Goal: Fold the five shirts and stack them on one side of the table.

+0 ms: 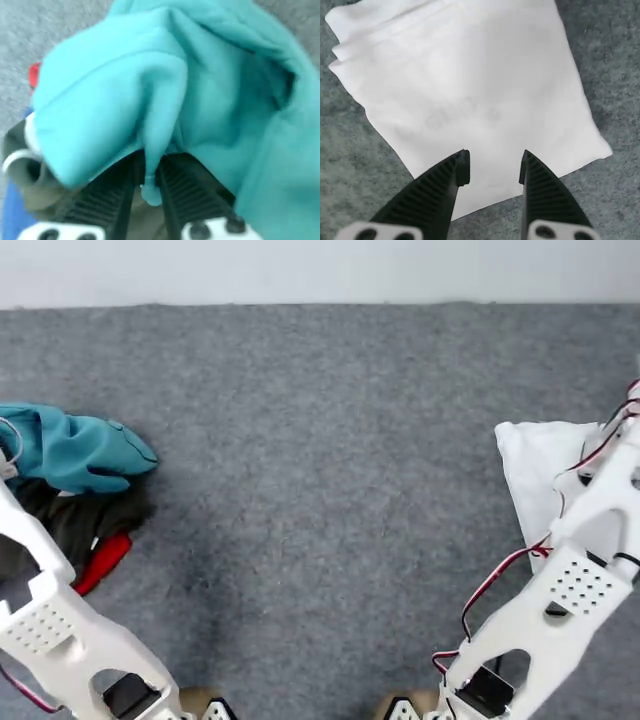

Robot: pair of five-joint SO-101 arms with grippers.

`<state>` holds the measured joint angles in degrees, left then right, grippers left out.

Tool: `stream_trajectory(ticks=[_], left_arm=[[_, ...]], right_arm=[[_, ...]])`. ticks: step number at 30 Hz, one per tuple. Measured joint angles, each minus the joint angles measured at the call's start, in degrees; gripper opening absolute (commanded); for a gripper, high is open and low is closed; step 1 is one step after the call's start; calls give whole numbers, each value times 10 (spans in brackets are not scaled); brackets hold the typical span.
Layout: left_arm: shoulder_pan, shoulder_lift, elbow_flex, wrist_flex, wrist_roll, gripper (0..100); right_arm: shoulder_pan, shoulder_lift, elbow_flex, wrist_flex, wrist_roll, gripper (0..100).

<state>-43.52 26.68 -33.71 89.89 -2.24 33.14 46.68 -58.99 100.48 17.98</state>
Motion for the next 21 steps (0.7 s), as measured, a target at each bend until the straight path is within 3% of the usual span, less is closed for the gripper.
stream_trajectory(ticks=[4,9,14,21], left_arm=[[31,-50,-83,78,0,12],[122,-158,-108,95,0,12],[296,-280,-108,95,-7,12],[535,-389,-113,95,-108,12]], right_arm=[[-5,0,39,0,0,184],[-6,0,48,0,0,184],[-6,0,49,0,0,184],[-6,0,49,0,0,184]])
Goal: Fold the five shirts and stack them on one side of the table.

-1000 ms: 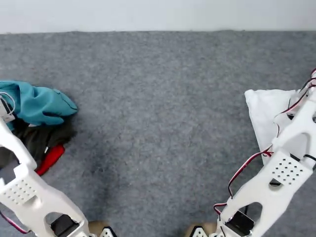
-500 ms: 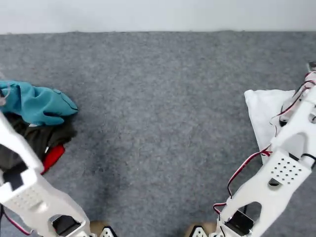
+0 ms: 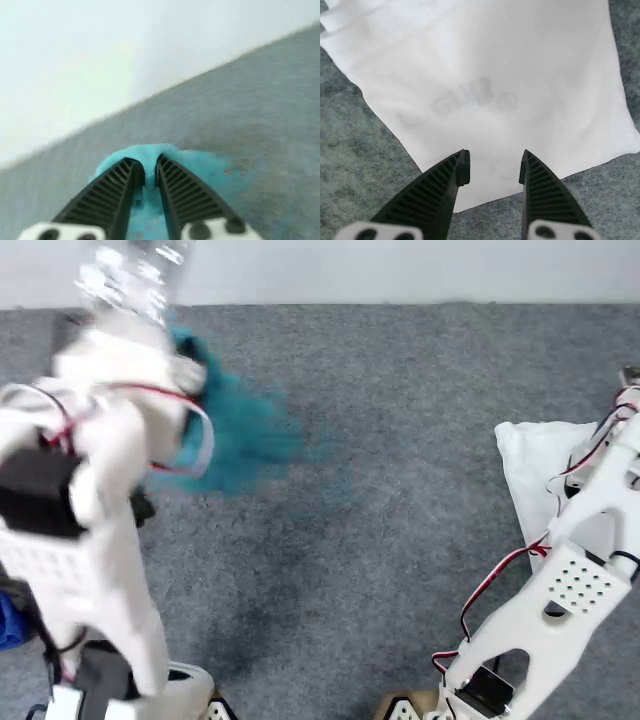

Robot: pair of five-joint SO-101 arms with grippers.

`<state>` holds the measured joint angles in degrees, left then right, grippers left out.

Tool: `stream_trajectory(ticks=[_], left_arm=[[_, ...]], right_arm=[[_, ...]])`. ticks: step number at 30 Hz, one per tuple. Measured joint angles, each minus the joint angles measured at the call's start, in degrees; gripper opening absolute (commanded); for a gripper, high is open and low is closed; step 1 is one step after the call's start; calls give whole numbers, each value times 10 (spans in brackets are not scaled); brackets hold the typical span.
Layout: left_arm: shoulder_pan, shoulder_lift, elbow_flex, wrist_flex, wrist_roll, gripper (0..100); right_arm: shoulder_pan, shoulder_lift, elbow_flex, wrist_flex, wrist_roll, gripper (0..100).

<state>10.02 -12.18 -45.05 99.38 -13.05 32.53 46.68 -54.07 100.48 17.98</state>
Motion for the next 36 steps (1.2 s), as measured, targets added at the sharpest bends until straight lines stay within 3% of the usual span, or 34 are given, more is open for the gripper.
stream_trajectory(ticks=[14,19,28,36], left_arm=[[-1,-23,184,0,-28,12],[-2,-23,195,0,-28,13],[-4,-97,-26,-4,-28,13],[18,-40,199,-3,-28,13]], right_arm=[[0,0,0,0,0,183],[0,0,0,0,0,183],[-3,0,0,0,0,183],[-56,0,57,0,0,183]])
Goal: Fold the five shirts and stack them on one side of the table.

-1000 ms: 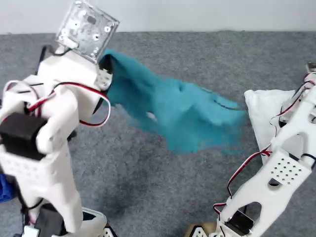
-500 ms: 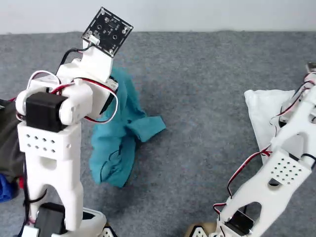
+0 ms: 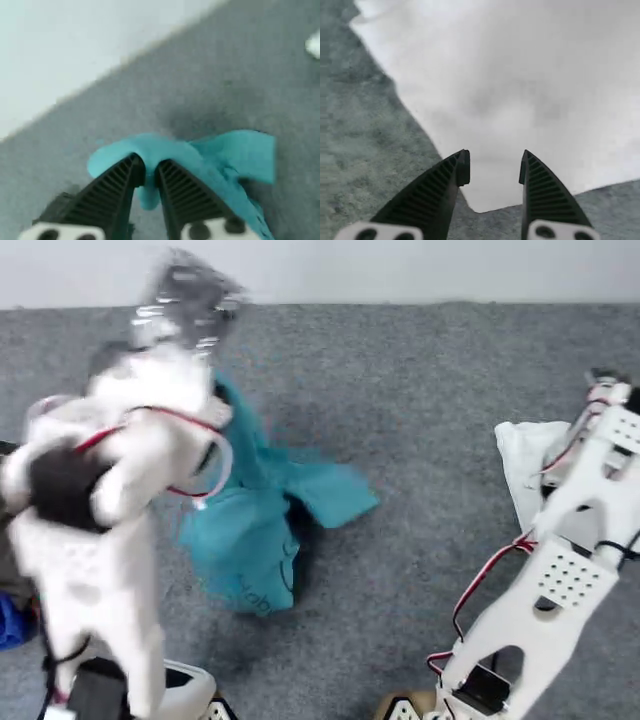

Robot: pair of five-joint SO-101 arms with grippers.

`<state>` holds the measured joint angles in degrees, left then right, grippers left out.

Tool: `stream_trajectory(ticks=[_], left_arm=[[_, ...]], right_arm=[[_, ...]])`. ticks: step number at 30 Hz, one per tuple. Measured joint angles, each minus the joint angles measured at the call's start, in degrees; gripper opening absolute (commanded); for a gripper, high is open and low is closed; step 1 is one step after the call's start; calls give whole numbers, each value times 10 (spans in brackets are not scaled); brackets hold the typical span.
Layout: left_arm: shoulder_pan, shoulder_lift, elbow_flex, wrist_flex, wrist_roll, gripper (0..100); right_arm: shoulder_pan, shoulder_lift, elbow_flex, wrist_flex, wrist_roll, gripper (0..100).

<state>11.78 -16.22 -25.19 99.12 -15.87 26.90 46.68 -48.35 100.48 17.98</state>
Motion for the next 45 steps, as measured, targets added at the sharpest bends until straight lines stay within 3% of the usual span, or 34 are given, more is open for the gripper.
stream_trajectory(ticks=[7,9,12,15,21,24,30,36,41,45], left_arm=[[99,-58,-113,4,0,13],[60,-59,-98,4,-1,13],[-22,2,39,-46,-2,13],[-33,36,74,-76,1,13],[105,-22,-179,-35,-2,13],[91,-45,-227,-12,-2,13],[27,-33,-77,-10,-2,13],[19,-33,78,-46,-2,13],[19,-33,121,-73,-2,13],[15,-33,127,-76,-2,13]], right_arm=[[-26,0,17,0,0,183],[-26,0,17,0,0,183],[-30,0,17,0,0,183],[-42,0,20,0,0,183],[-41,0,20,0,0,183],[-42,0,20,0,0,183],[-43,0,20,0,0,183],[-54,0,20,0,0,183],[-96,-2,21,0,0,183],[-170,-33,25,0,0,183]])
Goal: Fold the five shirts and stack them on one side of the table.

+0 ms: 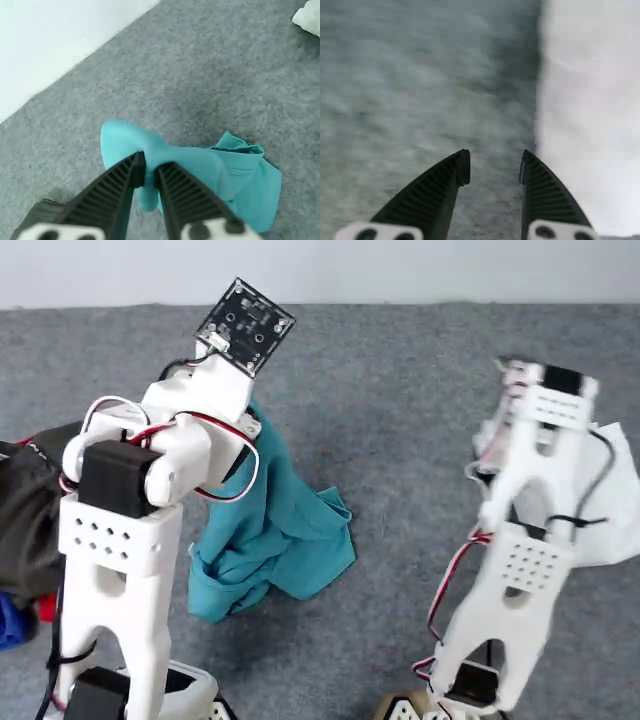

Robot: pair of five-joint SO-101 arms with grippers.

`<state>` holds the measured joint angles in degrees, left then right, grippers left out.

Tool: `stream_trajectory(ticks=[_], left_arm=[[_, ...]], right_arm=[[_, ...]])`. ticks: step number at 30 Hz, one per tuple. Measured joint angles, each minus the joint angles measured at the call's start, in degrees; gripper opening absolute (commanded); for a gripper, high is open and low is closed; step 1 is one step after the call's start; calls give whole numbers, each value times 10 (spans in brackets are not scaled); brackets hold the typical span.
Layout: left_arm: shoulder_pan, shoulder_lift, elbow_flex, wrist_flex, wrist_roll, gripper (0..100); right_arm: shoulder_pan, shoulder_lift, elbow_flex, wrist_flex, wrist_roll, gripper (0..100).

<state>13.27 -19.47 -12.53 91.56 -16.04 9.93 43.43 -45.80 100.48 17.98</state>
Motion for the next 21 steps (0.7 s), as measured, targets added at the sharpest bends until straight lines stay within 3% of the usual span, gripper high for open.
stream_trajectory(ticks=[13,17,21], left_arm=[[-111,0,36,-1,0,13],[-118,0,101,-37,0,20],[-76,0,161,-69,1,103]], right_arm=[[-302,-196,43,0,2,183],[-315,-258,75,0,2,183],[-309,-301,108,0,2,183]])
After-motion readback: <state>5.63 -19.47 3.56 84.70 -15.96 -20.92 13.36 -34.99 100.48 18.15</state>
